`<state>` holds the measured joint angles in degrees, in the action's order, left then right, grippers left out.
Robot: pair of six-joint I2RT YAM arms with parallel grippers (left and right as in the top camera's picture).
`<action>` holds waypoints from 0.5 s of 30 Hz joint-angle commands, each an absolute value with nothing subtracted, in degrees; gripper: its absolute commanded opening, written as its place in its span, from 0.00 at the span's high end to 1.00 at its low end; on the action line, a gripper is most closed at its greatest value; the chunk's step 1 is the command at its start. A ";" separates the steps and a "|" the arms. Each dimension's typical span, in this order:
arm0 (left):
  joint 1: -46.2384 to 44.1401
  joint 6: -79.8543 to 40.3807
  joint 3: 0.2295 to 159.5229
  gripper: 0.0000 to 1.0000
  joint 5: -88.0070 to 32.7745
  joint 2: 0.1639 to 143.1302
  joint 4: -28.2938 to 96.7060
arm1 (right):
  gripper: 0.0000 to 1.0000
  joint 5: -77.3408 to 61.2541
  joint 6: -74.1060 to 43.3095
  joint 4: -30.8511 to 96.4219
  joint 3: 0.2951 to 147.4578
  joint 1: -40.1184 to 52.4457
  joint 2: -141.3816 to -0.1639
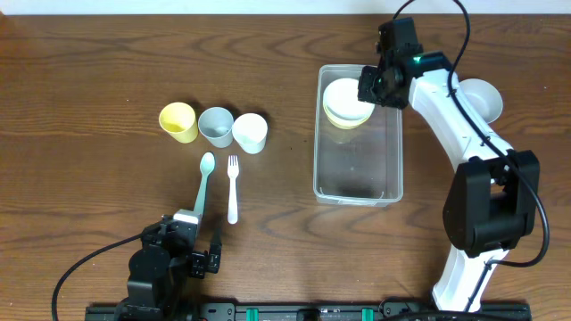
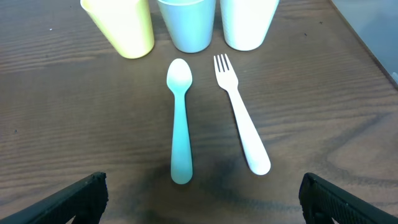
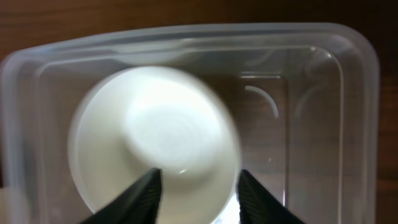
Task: Pack container
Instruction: 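Place the white bowl onto the yellow bowl in the container, then grasp the grey bowl rim with the right gripper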
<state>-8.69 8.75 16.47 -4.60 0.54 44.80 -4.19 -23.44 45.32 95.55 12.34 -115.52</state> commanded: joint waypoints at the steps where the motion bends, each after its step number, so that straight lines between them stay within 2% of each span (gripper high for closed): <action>1: -8.43 7.81 16.45 0.02 -5.17 0.19 44.71 | 0.50 -5.78 -21.17 48.07 99.79 11.57 -111.66; 4: -8.43 7.79 16.45 0.02 -5.17 0.19 44.69 | 0.49 -3.38 -20.73 51.70 101.54 9.61 -107.61; 7: -8.43 7.79 16.45 0.02 -5.17 0.19 44.69 | 0.41 0.45 -20.75 53.93 101.56 5.28 -103.37; 15: -8.43 7.79 16.45 0.02 -5.17 0.19 44.69 | 0.39 1.69 -22.22 58.24 99.74 -10.63 -105.58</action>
